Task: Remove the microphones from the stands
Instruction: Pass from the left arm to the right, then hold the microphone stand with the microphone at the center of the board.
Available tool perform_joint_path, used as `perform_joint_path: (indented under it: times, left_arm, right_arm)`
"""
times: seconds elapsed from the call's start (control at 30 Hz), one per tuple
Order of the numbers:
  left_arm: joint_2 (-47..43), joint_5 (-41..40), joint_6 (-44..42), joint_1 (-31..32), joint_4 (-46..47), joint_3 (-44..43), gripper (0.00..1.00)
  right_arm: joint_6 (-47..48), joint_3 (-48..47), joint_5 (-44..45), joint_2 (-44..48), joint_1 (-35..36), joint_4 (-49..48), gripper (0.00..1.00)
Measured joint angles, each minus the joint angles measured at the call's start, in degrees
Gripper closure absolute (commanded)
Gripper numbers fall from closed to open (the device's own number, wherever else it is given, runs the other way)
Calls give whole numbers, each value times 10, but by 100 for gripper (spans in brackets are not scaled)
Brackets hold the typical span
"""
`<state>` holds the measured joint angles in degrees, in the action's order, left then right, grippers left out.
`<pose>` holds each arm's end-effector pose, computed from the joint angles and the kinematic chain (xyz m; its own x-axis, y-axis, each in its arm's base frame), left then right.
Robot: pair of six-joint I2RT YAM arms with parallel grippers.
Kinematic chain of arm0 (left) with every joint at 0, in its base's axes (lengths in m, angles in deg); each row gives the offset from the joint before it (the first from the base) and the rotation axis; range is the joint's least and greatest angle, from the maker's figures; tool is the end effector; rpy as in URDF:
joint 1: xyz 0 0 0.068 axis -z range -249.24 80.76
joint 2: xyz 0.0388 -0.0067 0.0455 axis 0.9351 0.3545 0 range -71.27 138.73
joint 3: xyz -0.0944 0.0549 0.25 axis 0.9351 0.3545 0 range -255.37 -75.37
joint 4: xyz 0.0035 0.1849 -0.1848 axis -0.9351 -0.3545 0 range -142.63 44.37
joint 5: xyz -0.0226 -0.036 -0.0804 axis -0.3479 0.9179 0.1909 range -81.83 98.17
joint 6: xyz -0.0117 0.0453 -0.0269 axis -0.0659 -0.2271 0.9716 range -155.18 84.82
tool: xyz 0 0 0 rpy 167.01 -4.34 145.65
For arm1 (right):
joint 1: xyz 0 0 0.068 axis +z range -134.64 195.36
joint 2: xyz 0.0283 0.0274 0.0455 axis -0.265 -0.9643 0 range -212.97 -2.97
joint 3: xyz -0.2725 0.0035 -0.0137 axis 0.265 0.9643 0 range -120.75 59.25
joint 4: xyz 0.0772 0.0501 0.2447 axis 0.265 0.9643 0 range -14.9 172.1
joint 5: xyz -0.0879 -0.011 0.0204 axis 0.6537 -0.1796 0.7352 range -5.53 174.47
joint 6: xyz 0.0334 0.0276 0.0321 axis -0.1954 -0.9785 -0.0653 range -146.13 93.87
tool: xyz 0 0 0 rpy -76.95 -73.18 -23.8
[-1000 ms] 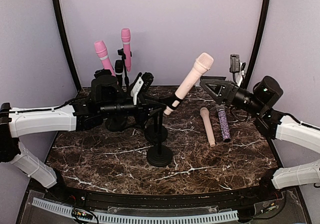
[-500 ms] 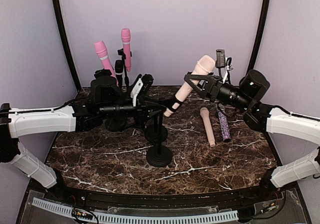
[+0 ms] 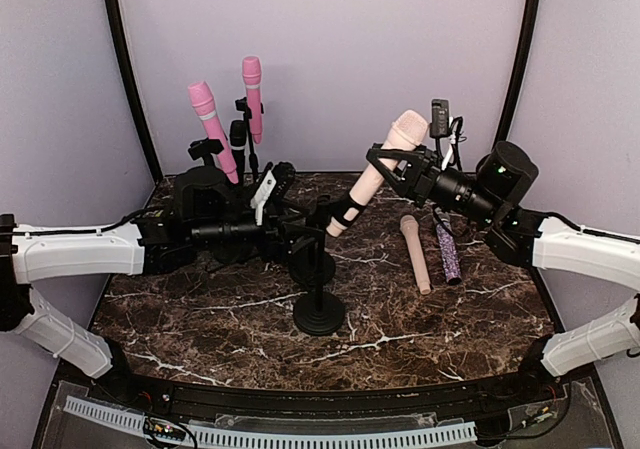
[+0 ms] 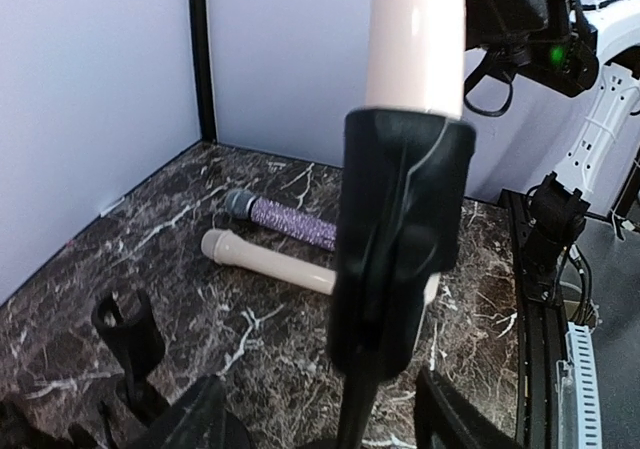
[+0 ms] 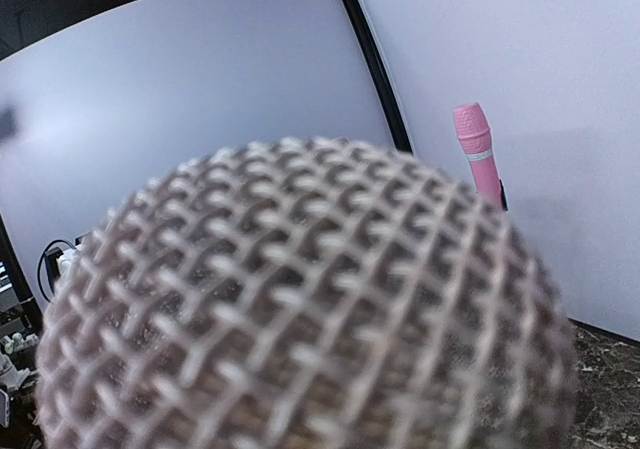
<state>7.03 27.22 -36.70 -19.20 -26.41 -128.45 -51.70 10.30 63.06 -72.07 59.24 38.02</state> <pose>0.1972 -0.2533 0.3106 -0.0424 0.0896 -0.9951 0.9344 0.3562 -0.0077 0.1922 0.2027 0.3633 -0.1977 0.3672 -0.9089 -0.8997 0.3000 0.3170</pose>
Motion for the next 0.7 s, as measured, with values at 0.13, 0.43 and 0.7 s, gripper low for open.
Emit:
perform_joint_path:
  times: [0.13,0.43,0.7]
  left_arm:
    - [-30,-20,21,-2,0,57,19]
    - [-67,-25,73,-2,8,164,25]
    - [-29,9,69,-2,28,170,28]
  right_arm:
    - [1,2,0,0,0,-2,81]
    - [6,7,5,9,3,1,82]
    - [7,7,6,9,3,2,82]
